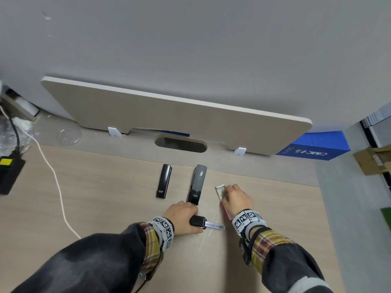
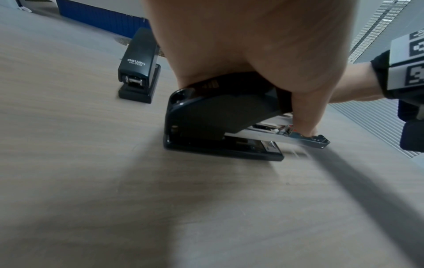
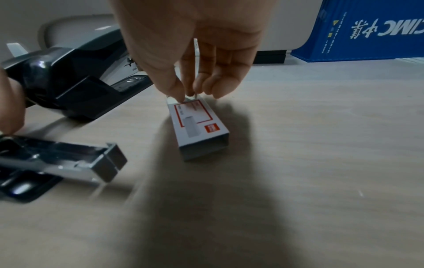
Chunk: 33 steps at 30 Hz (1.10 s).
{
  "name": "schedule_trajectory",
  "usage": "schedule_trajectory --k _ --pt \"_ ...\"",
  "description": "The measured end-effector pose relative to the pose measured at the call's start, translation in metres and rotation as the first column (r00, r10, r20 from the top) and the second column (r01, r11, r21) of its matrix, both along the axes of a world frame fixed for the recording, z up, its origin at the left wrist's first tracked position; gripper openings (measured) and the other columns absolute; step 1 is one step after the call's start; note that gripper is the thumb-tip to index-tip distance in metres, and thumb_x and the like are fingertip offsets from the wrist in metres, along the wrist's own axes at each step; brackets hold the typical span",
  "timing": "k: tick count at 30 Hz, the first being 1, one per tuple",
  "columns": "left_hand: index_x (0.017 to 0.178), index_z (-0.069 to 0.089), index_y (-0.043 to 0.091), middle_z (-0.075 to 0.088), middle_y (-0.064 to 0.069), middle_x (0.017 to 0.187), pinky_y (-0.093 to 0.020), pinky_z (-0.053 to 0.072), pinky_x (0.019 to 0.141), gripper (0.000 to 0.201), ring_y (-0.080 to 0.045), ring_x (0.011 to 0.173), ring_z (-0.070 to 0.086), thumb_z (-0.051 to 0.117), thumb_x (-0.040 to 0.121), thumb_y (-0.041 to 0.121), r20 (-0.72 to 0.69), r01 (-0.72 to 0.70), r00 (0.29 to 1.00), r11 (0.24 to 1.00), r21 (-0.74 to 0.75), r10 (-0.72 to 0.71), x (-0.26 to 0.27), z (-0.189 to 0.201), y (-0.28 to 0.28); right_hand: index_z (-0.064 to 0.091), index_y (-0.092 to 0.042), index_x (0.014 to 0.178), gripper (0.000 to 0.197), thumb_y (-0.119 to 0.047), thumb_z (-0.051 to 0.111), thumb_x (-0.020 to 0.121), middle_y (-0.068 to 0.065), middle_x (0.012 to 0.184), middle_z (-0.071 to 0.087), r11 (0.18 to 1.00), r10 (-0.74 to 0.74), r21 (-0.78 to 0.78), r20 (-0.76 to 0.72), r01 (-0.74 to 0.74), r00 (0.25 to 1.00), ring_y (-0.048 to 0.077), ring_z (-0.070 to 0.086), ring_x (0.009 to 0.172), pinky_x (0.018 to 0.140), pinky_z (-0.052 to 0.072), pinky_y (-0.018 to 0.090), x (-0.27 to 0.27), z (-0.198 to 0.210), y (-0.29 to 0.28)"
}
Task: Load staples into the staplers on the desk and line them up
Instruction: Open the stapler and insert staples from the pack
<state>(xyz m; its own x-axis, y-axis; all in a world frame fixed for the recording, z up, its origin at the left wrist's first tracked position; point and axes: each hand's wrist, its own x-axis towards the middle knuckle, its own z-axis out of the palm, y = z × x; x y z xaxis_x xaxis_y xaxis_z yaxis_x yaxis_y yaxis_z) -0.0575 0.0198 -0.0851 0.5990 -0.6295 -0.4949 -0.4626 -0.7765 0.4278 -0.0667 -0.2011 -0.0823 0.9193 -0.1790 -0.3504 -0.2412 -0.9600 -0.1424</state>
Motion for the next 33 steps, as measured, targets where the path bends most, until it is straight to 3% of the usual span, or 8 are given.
schedule_trajectory --k 6,10,13,18,27,33 --pt "0.096 0.052 0.023 0.058 0.002 0.104 -0.036 0.042 0.079 0.049 -0.022 0.096 0.051 0.058 0.072 0.066 -0.003 0.000 1.000 1.000 -0.004 0.000 0.000 0.000 0.000 0.062 -0.016 0.091 0.018 -0.023 0.046 0.086 0.006 0.097 0.062 0.999 -0.029 -0.027 -0.054 0.027 0.998 0.030 0.063 0.087 0.069 0.047 0.030 0.009 0.001 0.002" --pt "0.095 0.052 0.024 0.058 0.002 0.103 -0.036 0.043 0.079 0.049 -0.021 0.095 0.052 0.059 0.072 0.066 0.006 -0.006 1.000 1.000 -0.009 0.006 0.000 0.000 0.000 0.065 -0.013 0.094 0.022 -0.014 0.046 0.082 0.009 0.100 0.067 0.996 0.013 -0.090 -0.125 -0.024 0.992 0.030 0.064 0.092 0.074 0.048 0.031 0.017 0.003 0.003" --pt "0.097 0.053 0.024 0.058 0.003 0.105 -0.036 0.043 0.081 0.048 -0.021 0.097 0.052 0.060 0.072 0.065 0.011 -0.010 1.000 1.000 -0.010 0.010 0.000 0.000 0.000 0.066 -0.012 0.098 0.025 -0.015 0.047 0.082 0.010 0.103 0.069 0.990 0.036 -0.129 -0.138 -0.054 0.990 0.030 0.064 0.096 0.077 0.049 0.031 0.020 0.005 0.005" --pt "0.097 0.053 0.024 0.058 0.003 0.105 -0.036 0.044 0.081 0.048 -0.022 0.097 0.052 0.059 0.072 0.065 0.013 -0.013 1.000 1.000 -0.009 0.013 -0.001 0.000 0.001 0.066 -0.014 0.102 0.031 -0.033 0.044 0.092 0.009 0.106 0.069 0.986 0.028 -0.157 -0.125 -0.048 0.992 0.030 0.064 0.100 0.079 0.048 0.031 0.023 0.008 0.012" --pt "0.095 0.052 0.023 0.058 0.001 0.104 -0.036 0.042 0.080 0.048 -0.023 0.098 0.052 0.059 0.072 0.064 0.013 -0.010 1.000 1.000 -0.009 0.010 0.000 -0.001 0.000 0.063 -0.015 0.109 0.023 -0.015 0.051 0.089 0.007 0.114 0.067 0.971 0.065 -0.208 -0.234 -0.115 0.970 0.028 0.063 0.106 0.081 0.048 0.031 0.033 0.020 0.018" --pt "0.095 0.052 0.023 0.058 0.002 0.104 -0.035 0.041 0.079 0.047 -0.023 0.097 0.052 0.060 0.072 0.064 0.007 -0.017 1.000 1.000 -0.025 0.017 -0.001 -0.001 0.001 0.065 -0.014 0.106 0.022 -0.018 0.052 0.088 0.007 0.111 0.068 0.966 0.128 -0.189 -0.248 -0.177 0.960 0.028 0.064 0.102 0.081 0.049 0.032 0.032 0.022 0.020"
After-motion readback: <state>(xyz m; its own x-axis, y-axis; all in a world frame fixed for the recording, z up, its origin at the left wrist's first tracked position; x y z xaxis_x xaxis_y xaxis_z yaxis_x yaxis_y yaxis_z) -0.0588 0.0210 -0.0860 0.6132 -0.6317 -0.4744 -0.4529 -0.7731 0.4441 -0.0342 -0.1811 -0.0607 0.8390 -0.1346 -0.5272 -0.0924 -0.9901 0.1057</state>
